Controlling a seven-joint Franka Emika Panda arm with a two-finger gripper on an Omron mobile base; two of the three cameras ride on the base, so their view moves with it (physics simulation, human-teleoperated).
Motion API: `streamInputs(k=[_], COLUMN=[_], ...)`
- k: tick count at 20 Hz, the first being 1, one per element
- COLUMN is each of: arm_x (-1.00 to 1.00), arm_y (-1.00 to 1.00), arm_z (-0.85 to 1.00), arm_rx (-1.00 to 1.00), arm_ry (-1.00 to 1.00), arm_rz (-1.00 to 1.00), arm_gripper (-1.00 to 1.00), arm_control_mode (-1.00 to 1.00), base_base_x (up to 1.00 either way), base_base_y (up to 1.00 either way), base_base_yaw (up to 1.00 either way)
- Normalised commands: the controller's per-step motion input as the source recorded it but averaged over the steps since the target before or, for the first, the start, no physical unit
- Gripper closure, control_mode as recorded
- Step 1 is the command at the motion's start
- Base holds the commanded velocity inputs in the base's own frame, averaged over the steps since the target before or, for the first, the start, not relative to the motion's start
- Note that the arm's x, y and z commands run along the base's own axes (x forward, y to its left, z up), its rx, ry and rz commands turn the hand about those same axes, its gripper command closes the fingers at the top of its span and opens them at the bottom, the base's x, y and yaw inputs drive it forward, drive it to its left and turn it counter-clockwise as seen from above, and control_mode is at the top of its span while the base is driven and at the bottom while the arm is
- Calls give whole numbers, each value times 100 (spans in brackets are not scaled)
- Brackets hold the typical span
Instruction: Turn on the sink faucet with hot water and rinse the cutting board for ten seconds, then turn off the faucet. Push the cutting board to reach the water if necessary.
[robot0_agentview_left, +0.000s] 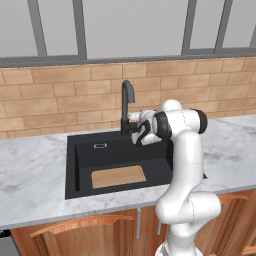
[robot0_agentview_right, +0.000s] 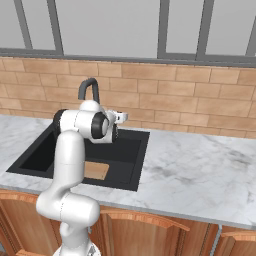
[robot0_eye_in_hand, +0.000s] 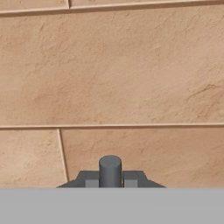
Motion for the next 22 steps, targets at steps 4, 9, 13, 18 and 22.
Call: streamInputs(k=[4, 9, 13, 18, 22], arm_x=[0, 0, 0, 0, 0], arm_y=[0, -17, -21, -23, -18], arm_z=[0, 0, 0, 0, 0], arm_rx=[0, 0, 0, 0, 0], arm_ry=[0, 0, 0, 0, 0], arm_rz=[0, 0, 0, 0, 0], arm_gripper=[100, 100, 100, 100, 100], arm_control_mode=[-100, -100, -100, -100, -100], base_base_x=[0, 0, 0, 0, 0], base_base_y=[0, 0, 0, 0, 0], base_base_yaw=[0, 0, 0, 0, 0])
